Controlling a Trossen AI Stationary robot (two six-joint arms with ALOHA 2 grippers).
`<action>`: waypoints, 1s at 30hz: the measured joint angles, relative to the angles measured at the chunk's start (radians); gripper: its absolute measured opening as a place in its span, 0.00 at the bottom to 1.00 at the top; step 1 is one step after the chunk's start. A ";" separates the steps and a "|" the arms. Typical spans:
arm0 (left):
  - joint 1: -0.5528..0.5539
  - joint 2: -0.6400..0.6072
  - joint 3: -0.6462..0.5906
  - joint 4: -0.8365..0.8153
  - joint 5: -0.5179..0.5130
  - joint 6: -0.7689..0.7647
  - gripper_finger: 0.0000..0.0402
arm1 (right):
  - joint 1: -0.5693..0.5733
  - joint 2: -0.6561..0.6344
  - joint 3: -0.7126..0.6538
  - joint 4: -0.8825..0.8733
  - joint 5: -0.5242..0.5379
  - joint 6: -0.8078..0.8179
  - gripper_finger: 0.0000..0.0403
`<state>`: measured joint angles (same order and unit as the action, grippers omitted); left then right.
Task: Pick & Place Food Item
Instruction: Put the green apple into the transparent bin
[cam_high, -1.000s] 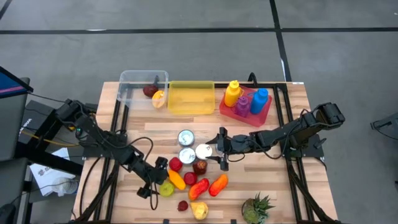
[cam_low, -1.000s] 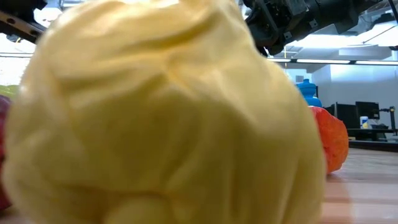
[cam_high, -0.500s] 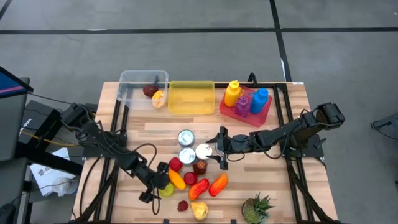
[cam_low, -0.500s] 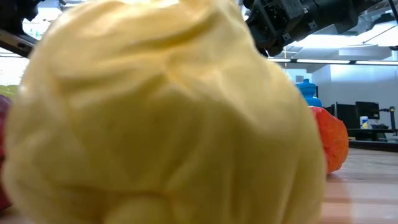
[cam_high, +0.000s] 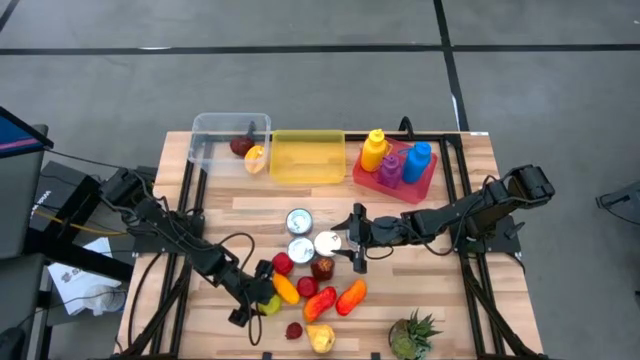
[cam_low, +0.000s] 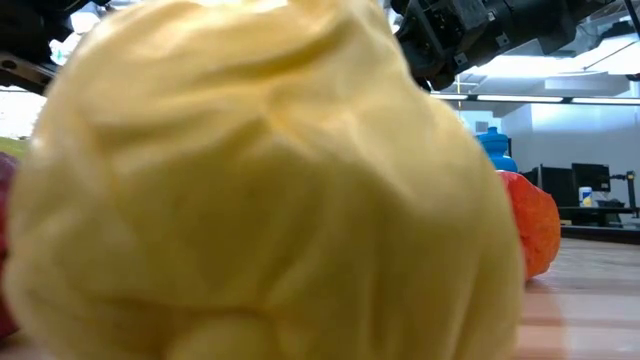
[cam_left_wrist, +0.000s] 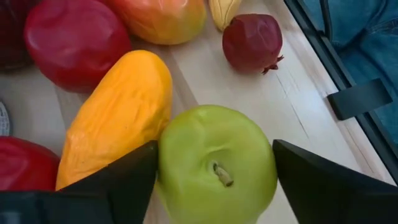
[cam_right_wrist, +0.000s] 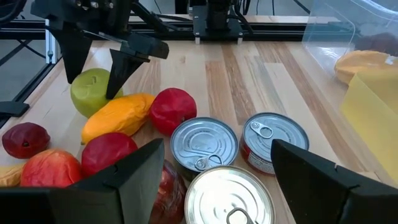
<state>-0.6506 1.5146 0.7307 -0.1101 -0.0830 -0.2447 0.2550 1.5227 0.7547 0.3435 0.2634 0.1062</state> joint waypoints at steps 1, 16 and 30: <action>0.000 0.000 0.000 0.000 0.001 -0.002 0.71 | 0.000 0.000 0.000 0.000 0.000 0.000 0.71; 0.000 -0.077 -0.002 -0.130 0.007 -0.024 0.57 | 0.000 0.000 0.000 0.000 0.000 0.000 0.71; 0.028 -0.608 -0.371 0.537 -0.120 0.152 0.56 | 0.000 0.000 0.001 0.001 0.000 0.000 0.71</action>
<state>-0.6225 0.9068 0.3593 0.4267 -0.2028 -0.0923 0.2550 1.5227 0.7555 0.3447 0.2634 0.1059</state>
